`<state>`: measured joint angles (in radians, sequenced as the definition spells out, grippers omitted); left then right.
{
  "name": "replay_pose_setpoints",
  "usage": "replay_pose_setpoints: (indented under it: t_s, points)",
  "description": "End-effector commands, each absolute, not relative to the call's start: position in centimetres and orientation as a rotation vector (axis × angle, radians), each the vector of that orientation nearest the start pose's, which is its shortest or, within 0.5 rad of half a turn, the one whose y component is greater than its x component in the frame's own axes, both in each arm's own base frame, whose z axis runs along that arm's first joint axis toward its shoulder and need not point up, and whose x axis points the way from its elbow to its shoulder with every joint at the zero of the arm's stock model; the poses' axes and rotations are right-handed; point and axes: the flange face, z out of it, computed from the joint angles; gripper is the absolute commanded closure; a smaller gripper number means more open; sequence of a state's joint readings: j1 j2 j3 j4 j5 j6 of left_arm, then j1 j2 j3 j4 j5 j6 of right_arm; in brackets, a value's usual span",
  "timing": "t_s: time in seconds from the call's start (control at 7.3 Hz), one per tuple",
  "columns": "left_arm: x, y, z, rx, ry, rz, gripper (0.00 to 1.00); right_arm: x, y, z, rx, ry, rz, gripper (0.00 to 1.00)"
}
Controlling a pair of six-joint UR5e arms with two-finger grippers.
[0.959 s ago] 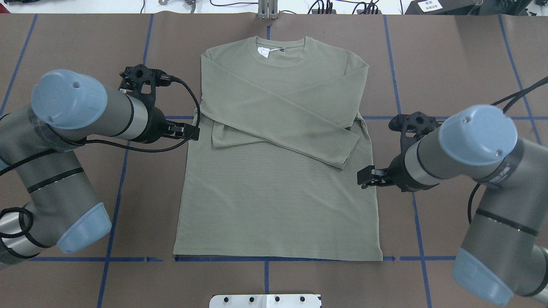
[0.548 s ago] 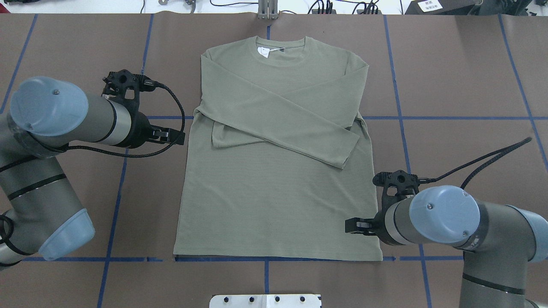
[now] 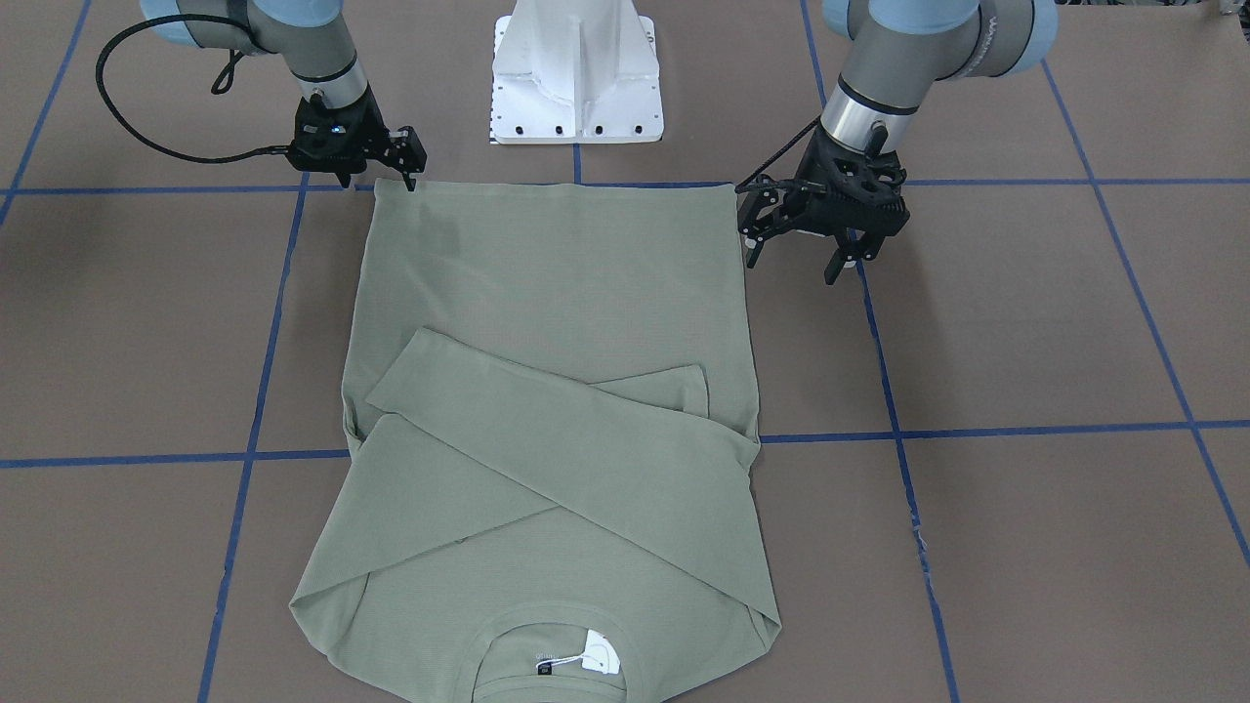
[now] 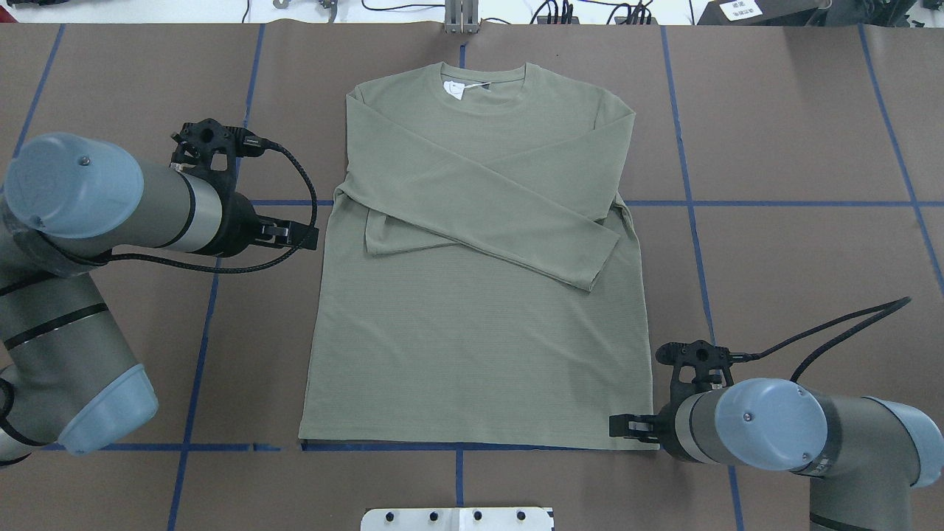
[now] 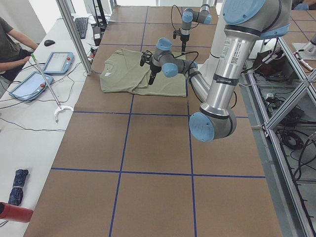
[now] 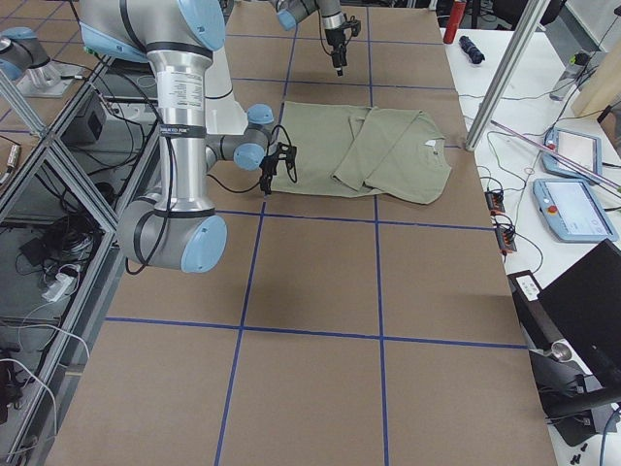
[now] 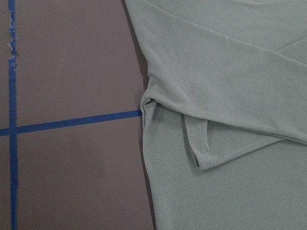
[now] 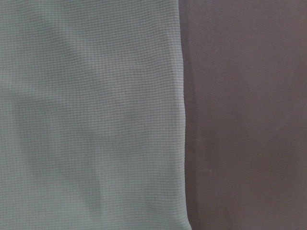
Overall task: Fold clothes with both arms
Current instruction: 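Grasp the hem corner nearest the robot with the right gripper while the left gripper descends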
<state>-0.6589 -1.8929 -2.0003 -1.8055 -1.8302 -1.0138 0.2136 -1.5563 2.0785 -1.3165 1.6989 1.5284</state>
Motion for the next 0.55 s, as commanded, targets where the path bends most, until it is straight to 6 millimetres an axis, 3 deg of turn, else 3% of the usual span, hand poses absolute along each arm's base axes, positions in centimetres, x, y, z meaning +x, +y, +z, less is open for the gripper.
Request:
replay_pose_setpoints:
  t_s: [0.0, 0.41]
  points:
    - [37.39, -42.53, 26.71, 0.365, 0.942, 0.036, 0.0, -45.55, -21.74, 39.52, -0.026, -0.781, 0.106, 0.05]
    - [37.48, -42.46, 26.63, 0.364, 0.944, 0.038, 0.0, -45.84, -21.73, 40.27, -0.035, -0.765, 0.104, 0.23]
